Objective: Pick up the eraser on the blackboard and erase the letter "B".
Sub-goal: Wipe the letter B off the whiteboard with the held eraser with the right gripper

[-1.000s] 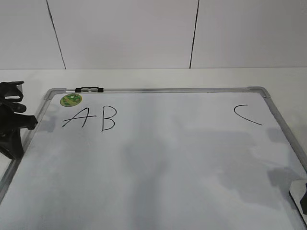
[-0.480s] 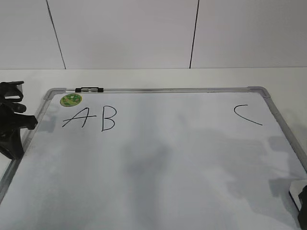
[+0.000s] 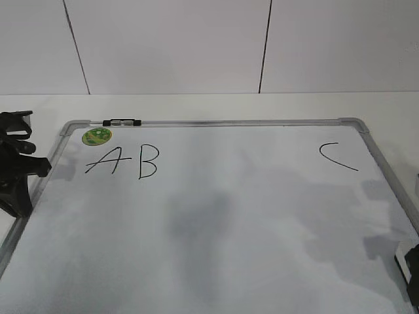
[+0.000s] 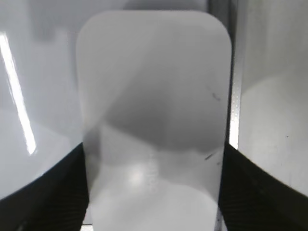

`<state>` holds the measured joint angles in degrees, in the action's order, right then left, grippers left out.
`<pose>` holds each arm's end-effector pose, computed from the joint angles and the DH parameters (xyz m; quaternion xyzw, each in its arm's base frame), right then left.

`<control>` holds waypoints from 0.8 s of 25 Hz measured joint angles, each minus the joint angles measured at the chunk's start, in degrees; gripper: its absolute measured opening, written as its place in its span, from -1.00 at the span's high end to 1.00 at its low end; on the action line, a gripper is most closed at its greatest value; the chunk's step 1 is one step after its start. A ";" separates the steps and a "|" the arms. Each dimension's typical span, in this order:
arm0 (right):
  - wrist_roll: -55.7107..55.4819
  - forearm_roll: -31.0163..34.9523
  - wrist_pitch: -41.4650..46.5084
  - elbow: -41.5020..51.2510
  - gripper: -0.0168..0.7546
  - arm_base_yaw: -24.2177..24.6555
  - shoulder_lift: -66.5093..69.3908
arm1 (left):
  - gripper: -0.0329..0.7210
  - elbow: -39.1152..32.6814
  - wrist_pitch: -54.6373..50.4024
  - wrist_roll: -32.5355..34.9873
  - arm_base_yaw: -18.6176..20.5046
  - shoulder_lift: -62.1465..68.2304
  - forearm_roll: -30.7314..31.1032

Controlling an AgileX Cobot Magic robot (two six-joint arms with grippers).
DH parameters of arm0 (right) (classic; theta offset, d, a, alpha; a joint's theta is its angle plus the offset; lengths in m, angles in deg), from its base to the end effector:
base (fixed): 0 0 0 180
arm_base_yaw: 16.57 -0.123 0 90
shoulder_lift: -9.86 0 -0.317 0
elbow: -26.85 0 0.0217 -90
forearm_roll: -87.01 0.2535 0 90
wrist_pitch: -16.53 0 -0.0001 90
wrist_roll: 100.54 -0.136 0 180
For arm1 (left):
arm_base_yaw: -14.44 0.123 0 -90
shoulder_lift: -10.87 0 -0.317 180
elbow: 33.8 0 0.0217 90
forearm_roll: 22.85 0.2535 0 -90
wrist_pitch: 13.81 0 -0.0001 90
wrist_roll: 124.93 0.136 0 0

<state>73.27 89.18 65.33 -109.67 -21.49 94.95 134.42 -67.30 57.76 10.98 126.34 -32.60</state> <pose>0.1897 0.0202 0.1619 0.0232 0.9994 0.0167 0.0214 0.3486 -0.0396 0.1383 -0.0025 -0.9977 0.0679 0.0069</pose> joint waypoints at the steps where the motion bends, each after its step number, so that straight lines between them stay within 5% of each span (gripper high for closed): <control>1: 0.00 0.00 0.14 -0.12 -0.52 0.00 0.00 | 0.81 0.00 0.00 0.00 0.00 0.00 0.00; 14: 0.00 0.00 1.25 -0.34 -0.52 0.00 0.00 | 0.81 0.00 0.00 0.00 0.00 0.00 0.00; 20: 0.00 0.46 9.95 -5.66 -0.52 0.00 0.00 | 0.81 0.00 0.00 0.00 0.00 0.00 0.00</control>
<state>73.27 89.65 75.28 -115.33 -21.49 94.95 134.42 -67.30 57.76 10.98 126.34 -32.60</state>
